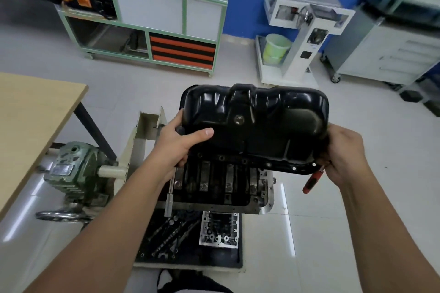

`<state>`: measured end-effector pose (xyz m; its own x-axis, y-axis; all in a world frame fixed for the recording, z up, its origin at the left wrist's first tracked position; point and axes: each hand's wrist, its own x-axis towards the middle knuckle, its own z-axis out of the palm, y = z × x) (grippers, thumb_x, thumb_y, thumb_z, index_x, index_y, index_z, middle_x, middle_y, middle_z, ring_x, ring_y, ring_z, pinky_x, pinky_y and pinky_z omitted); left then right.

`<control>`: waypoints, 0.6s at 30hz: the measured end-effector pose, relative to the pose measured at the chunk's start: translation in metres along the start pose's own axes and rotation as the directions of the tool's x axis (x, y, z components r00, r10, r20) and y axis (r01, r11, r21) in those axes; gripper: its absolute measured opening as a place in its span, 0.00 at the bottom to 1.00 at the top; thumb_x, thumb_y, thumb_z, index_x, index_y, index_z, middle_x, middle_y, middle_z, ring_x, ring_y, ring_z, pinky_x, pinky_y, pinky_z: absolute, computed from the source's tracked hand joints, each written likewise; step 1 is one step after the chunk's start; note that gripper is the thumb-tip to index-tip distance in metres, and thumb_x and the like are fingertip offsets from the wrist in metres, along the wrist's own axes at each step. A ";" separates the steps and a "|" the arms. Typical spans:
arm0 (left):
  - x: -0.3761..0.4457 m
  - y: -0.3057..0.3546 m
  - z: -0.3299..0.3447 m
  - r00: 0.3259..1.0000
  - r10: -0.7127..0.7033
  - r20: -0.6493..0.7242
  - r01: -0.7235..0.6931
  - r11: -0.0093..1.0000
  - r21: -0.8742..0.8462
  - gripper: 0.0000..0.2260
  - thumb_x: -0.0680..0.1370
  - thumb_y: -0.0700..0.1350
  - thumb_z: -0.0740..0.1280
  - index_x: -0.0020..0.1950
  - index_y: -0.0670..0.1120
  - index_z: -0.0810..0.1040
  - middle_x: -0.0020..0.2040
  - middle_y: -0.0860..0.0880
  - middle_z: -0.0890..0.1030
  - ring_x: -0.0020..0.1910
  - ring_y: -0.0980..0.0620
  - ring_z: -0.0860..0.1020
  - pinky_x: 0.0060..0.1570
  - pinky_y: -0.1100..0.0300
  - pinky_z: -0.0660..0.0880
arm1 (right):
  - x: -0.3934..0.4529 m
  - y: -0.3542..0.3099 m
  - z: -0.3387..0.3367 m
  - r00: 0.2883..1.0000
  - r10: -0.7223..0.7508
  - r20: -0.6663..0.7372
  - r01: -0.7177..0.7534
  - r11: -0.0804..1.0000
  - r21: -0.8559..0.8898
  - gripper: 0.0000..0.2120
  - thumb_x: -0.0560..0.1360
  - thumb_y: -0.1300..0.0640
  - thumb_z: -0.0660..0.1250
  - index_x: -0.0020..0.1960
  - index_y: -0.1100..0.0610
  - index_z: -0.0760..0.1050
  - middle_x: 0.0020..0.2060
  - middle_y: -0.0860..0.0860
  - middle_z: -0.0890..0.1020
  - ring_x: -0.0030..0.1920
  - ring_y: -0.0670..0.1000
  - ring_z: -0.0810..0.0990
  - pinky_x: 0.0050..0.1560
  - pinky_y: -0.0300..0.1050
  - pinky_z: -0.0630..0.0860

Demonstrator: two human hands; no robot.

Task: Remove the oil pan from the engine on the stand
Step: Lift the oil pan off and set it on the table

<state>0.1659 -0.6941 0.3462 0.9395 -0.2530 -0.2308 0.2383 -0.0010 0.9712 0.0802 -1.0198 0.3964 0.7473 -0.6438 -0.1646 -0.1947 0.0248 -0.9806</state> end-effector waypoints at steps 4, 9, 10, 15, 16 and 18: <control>0.015 0.033 -0.014 0.995 0.096 -0.022 -0.096 0.995 0.013 0.29 0.64 0.63 0.81 0.63 0.65 0.79 0.37 0.57 0.83 0.22 0.57 0.67 0.21 0.63 0.64 | 0.009 -0.028 0.020 0.995 -0.070 0.074 0.065 0.996 0.064 0.23 0.70 0.70 0.57 0.24 0.50 0.76 0.22 0.48 0.63 0.23 0.49 0.56 0.25 0.39 0.56; 0.017 0.057 -0.067 0.982 0.146 -0.116 -0.145 0.989 0.022 0.32 0.60 0.67 0.82 0.63 0.65 0.80 0.35 0.59 0.82 0.21 0.58 0.68 0.19 0.64 0.63 | 0.015 -0.052 0.083 0.974 -0.094 0.207 0.075 0.992 0.100 0.23 0.71 0.69 0.57 0.24 0.50 0.76 0.22 0.47 0.63 0.22 0.48 0.56 0.26 0.40 0.53; 0.016 0.059 -0.081 0.978 0.151 -0.140 -0.151 0.988 0.015 0.32 0.60 0.66 0.82 0.62 0.64 0.80 0.34 0.58 0.81 0.21 0.58 0.67 0.19 0.65 0.63 | 0.015 -0.056 0.099 0.967 -0.099 0.235 0.077 0.992 0.099 0.24 0.71 0.69 0.57 0.24 0.50 0.76 0.21 0.47 0.63 0.22 0.48 0.57 0.26 0.40 0.53; -0.004 0.062 -0.164 0.941 0.159 -0.299 -0.161 0.987 0.018 0.28 0.65 0.63 0.81 0.63 0.63 0.80 0.34 0.55 0.78 0.22 0.53 0.61 0.23 0.65 0.61 | -0.001 -0.073 0.192 0.906 -0.117 0.406 0.095 0.993 0.073 0.25 0.71 0.70 0.55 0.25 0.49 0.78 0.21 0.46 0.63 0.21 0.48 0.57 0.25 0.39 0.53; -0.009 0.061 -0.184 0.932 0.161 -0.325 -0.165 0.986 0.018 0.27 0.65 0.62 0.81 0.63 0.62 0.80 0.33 0.55 0.77 0.22 0.54 0.61 0.23 0.65 0.61 | -0.007 -0.074 0.213 0.892 -0.114 0.437 0.094 0.993 0.066 0.25 0.72 0.69 0.56 0.25 0.49 0.78 0.21 0.46 0.64 0.21 0.48 0.58 0.26 0.40 0.53; -0.022 0.058 -0.224 0.915 0.162 -0.369 -0.167 0.986 0.017 0.26 0.66 0.62 0.81 0.62 0.61 0.81 0.32 0.56 0.76 0.22 0.54 0.61 0.23 0.65 0.60 | -0.020 -0.074 0.257 0.862 -0.104 0.496 0.092 0.995 0.048 0.24 0.72 0.69 0.56 0.26 0.49 0.80 0.21 0.47 0.65 0.22 0.48 0.58 0.27 0.42 0.52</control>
<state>0.2138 -0.4722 0.3940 0.9891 0.1255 -0.0763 0.0737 0.0252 0.9970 0.2429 -0.8121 0.4446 0.9797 -0.1779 -0.0929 -0.0941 0.0018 -0.9956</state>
